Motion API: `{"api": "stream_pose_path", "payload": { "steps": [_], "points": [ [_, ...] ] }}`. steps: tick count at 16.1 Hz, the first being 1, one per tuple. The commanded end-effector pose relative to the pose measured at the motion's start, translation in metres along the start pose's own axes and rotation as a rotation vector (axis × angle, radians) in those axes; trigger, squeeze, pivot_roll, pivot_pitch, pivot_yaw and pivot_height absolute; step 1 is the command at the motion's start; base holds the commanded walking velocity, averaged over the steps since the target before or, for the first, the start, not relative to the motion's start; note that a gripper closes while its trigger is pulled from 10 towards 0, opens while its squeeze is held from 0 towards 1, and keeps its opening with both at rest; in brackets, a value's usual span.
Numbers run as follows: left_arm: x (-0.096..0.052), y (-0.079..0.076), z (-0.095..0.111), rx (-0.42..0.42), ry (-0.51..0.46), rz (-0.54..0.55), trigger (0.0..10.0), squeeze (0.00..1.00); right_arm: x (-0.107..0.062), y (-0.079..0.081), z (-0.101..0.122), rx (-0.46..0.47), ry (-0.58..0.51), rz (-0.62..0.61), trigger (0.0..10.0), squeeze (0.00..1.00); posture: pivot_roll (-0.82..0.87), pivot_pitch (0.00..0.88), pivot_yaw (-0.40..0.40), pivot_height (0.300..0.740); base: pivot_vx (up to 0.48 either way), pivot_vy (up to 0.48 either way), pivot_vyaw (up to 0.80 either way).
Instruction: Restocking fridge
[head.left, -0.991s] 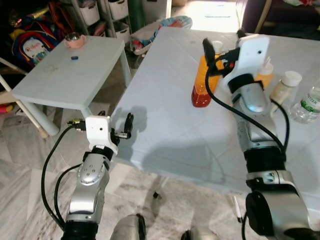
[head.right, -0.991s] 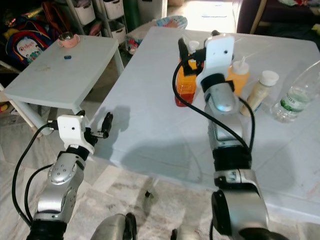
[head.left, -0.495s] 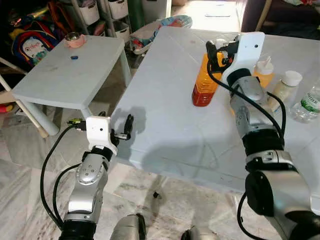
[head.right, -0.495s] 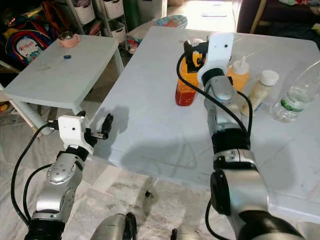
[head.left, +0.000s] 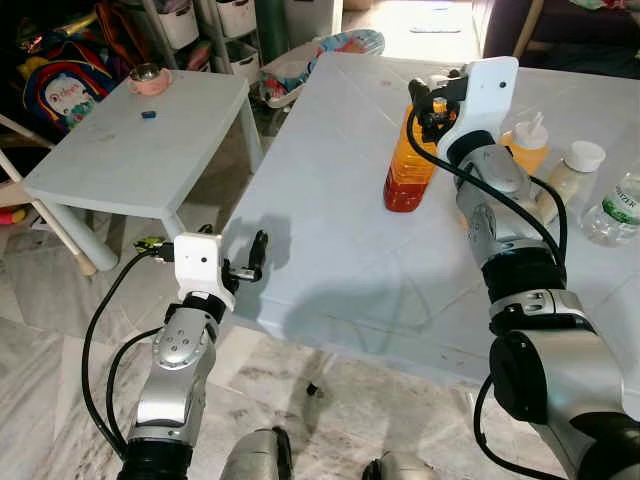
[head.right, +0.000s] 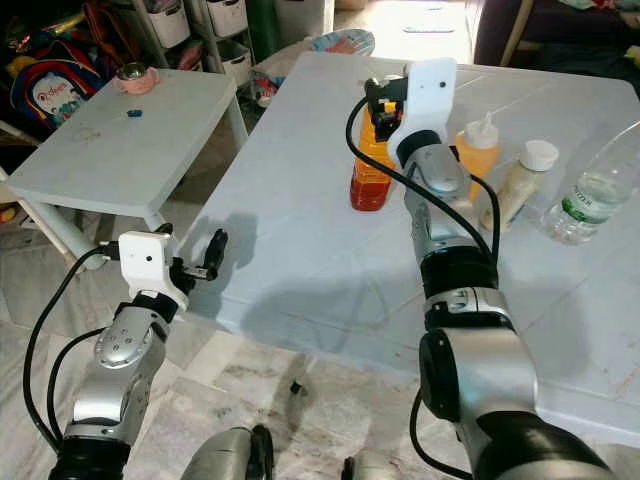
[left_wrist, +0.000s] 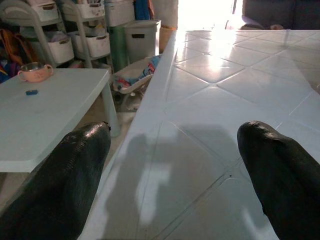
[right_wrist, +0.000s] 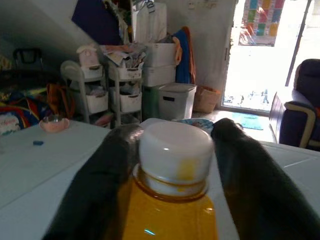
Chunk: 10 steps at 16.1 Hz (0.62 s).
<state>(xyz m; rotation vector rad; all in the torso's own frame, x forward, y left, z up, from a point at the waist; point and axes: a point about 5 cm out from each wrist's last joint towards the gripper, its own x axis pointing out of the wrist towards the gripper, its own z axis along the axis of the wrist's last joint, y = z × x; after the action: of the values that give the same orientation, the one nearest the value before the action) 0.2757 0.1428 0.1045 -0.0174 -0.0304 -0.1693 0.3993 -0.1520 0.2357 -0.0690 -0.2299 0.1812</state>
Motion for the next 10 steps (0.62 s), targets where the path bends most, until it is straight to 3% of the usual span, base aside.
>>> {"api": "stream_pose_path", "payload": {
  "steps": [1, 6, 10],
  "points": [
    [0.001, 0.003, 0.000, 0.021, 0.003, 0.006, 10.0, 0.00, 0.001, 0.005, 0.002, -0.021, 0.018, 0.028, 0.0, 0.00, 0.00, 0.091, 0.062, 0.740, 0.000, 0.000, 0.00],
    [0.002, 0.003, -0.001, 0.022, 0.010, 0.001, 10.0, 0.00, -0.007, 0.009, -0.003, -0.037, 0.080, 0.040, 0.0, 0.00, 0.00, 0.094, 0.059, 0.740, 0.000, 0.000, 0.00],
    [0.004, 0.004, -0.009, 0.048, 0.080, 0.053, 10.0, 0.00, -0.020, 0.016, -0.006, -0.052, 0.120, 0.056, 0.0, 0.00, -0.01, 0.102, 0.058, 0.740, 0.000, 0.000, 0.00]
  ]
}}
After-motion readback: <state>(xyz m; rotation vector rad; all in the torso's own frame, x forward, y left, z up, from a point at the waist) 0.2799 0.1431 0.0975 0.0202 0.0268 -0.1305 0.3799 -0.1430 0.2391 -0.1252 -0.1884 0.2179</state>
